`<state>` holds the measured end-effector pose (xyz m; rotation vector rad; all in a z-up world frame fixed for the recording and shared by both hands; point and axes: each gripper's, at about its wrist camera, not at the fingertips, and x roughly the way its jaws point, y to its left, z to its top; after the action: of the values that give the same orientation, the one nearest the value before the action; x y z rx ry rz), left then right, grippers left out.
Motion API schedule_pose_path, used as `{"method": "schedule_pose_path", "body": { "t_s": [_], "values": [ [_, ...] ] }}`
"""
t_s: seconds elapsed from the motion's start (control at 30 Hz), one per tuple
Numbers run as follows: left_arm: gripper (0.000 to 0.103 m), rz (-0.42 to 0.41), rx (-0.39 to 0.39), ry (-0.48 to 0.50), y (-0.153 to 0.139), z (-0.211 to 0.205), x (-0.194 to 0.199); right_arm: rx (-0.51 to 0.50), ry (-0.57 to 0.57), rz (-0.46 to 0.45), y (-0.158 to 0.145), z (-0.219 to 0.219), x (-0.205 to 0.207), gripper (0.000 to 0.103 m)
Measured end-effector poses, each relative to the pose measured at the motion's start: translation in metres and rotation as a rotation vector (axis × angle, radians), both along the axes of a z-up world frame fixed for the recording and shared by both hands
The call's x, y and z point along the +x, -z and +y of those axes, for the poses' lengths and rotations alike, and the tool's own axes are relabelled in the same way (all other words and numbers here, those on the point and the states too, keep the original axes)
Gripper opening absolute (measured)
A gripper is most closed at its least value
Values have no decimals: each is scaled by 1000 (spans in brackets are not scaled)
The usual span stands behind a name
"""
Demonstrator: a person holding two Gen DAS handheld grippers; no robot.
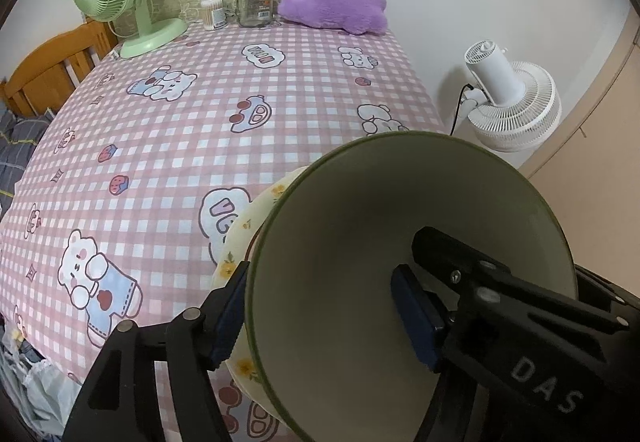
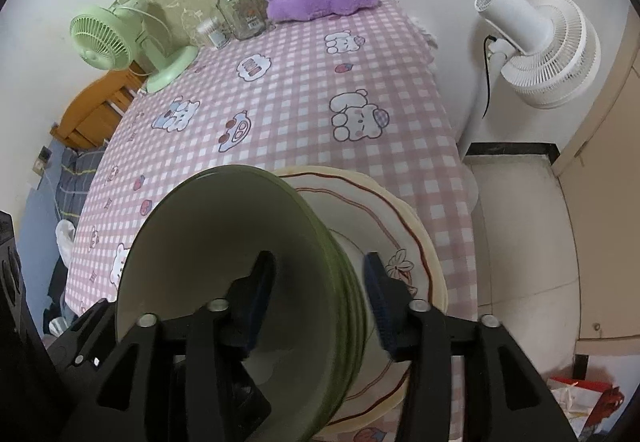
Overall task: Organize plates and bowls
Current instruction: 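Lower the nested bowls onto the plate stack and open both grippers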
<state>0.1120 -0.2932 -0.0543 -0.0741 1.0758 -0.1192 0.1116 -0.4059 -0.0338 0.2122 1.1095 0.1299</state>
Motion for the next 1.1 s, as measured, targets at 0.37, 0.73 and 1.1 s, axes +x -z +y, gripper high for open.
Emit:
{"method": "schedule_pose_path", "body": {
  "t_s": [0.37,0.73,1.1],
  "values": [
    [86,-24,42,49,-15,7,-2,-35,107,45,-2,-13,-3,78],
    [88,-185,-42,118,-62,54,-1,-125,201,-166,-62,28,-22,78],
    [90,-308,7,153,-74,150,-12,-183,255,-265,-78,122,-44,78]
  ]
}}
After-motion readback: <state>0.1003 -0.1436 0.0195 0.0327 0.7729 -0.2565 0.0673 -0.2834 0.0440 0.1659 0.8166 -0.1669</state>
